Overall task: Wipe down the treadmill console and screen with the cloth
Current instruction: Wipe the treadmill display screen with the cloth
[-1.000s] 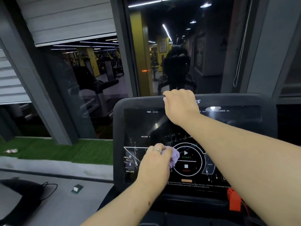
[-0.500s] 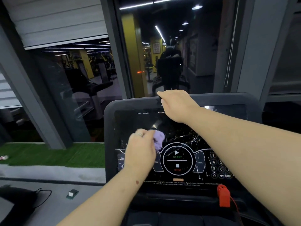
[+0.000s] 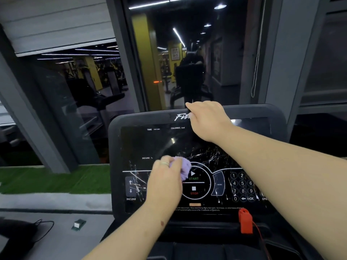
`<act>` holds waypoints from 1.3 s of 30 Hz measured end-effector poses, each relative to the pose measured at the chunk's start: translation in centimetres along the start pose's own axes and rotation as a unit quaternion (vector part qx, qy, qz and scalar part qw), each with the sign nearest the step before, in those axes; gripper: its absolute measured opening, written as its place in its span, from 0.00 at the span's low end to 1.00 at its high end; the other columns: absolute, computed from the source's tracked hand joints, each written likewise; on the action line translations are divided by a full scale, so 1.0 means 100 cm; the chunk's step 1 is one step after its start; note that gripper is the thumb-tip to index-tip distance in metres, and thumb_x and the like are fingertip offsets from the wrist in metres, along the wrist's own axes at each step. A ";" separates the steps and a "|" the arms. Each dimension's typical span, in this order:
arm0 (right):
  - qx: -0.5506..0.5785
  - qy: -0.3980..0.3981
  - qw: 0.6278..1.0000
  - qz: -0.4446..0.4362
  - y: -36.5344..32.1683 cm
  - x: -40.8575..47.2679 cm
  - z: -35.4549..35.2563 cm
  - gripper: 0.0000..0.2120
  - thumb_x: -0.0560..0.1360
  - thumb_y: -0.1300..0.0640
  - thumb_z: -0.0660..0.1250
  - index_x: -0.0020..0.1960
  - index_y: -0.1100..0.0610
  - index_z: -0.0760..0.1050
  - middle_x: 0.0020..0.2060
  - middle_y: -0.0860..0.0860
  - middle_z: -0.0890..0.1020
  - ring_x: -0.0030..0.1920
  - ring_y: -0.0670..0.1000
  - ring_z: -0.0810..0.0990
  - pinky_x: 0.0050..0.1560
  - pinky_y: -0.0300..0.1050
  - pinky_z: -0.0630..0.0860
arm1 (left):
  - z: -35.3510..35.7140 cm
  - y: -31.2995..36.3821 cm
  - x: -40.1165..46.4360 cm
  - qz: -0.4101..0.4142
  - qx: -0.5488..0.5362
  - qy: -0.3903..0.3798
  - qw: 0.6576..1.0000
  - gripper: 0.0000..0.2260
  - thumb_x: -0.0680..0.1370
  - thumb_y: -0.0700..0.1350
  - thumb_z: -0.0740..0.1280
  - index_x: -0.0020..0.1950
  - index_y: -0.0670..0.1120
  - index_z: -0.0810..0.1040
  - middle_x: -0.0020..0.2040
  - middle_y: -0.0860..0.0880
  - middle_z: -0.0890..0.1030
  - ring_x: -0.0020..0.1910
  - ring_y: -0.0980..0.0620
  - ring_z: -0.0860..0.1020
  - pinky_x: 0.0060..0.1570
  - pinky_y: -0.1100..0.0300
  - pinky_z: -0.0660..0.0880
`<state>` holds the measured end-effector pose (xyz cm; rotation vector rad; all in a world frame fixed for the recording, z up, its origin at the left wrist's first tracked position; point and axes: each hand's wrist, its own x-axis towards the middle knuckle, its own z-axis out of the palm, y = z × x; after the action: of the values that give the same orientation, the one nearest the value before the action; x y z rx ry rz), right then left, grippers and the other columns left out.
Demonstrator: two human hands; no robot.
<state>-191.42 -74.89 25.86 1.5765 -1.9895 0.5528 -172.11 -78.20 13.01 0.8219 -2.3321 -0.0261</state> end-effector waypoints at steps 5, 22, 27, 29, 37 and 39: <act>0.010 -0.004 1.000 0.005 0.000 0.000 -0.003 0.16 0.83 0.54 0.56 0.66 0.55 0.75 0.49 0.50 0.83 0.50 0.59 0.79 0.55 0.56 0.73 | -0.003 -0.016 0.026 0.056 0.024 0.005 0.998 0.13 0.72 0.37 0.64 0.52 0.52 0.80 0.51 0.53 0.77 0.44 0.48 0.73 0.39 0.57 0.74; 0.028 -0.032 0.999 -0.027 0.007 -0.004 -0.007 0.13 0.83 0.54 0.56 0.63 0.56 0.74 0.50 0.49 0.81 0.49 0.57 0.77 0.56 0.54 0.72 | 0.010 0.020 -0.001 0.062 -0.016 -0.035 0.997 0.10 0.73 0.38 0.64 0.48 0.53 0.75 0.52 0.54 0.75 0.46 0.49 0.73 0.40 0.53 0.78; 0.024 -0.052 0.998 -0.014 0.016 -0.005 -0.013 0.12 0.83 0.55 0.54 0.59 0.56 0.74 0.47 0.50 0.82 0.48 0.58 0.77 0.56 0.58 0.73 | -0.003 -0.004 0.048 0.008 0.026 0.034 0.999 0.15 0.72 0.38 0.62 0.52 0.54 0.81 0.49 0.51 0.78 0.43 0.46 0.74 0.42 0.55 0.74; 0.017 -0.039 0.999 -0.012 0.022 -0.008 -0.014 0.12 0.82 0.55 0.55 0.59 0.56 0.74 0.46 0.49 0.81 0.47 0.58 0.77 0.55 0.58 0.74 | 0.000 0.006 0.041 -0.024 -0.016 0.061 0.998 0.13 0.74 0.38 0.61 0.52 0.49 0.81 0.50 0.48 0.78 0.43 0.47 0.73 0.40 0.56 0.71; 0.020 -0.014 1.000 -0.011 0.028 -0.014 -0.012 0.12 0.81 0.55 0.56 0.58 0.57 0.75 0.44 0.48 0.80 0.46 0.57 0.77 0.54 0.57 0.74 | 0.012 0.002 0.037 0.077 0.011 -0.013 0.997 0.14 0.74 0.39 0.61 0.53 0.56 0.77 0.51 0.55 0.76 0.47 0.48 0.74 0.43 0.55 0.76; 0.028 -0.019 0.999 -0.011 0.028 -0.015 -0.012 0.13 0.81 0.55 0.57 0.60 0.58 0.76 0.46 0.49 0.81 0.48 0.58 0.78 0.56 0.57 0.74 | 0.009 0.007 0.040 0.004 -0.017 0.027 0.999 0.14 0.75 0.38 0.62 0.55 0.53 0.79 0.51 0.52 0.76 0.48 0.47 0.75 0.45 0.53 0.76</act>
<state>-193.71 -72.37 25.89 1.6520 -1.9983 0.5784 -175.39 -80.11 14.76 0.7865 -2.2778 -0.0400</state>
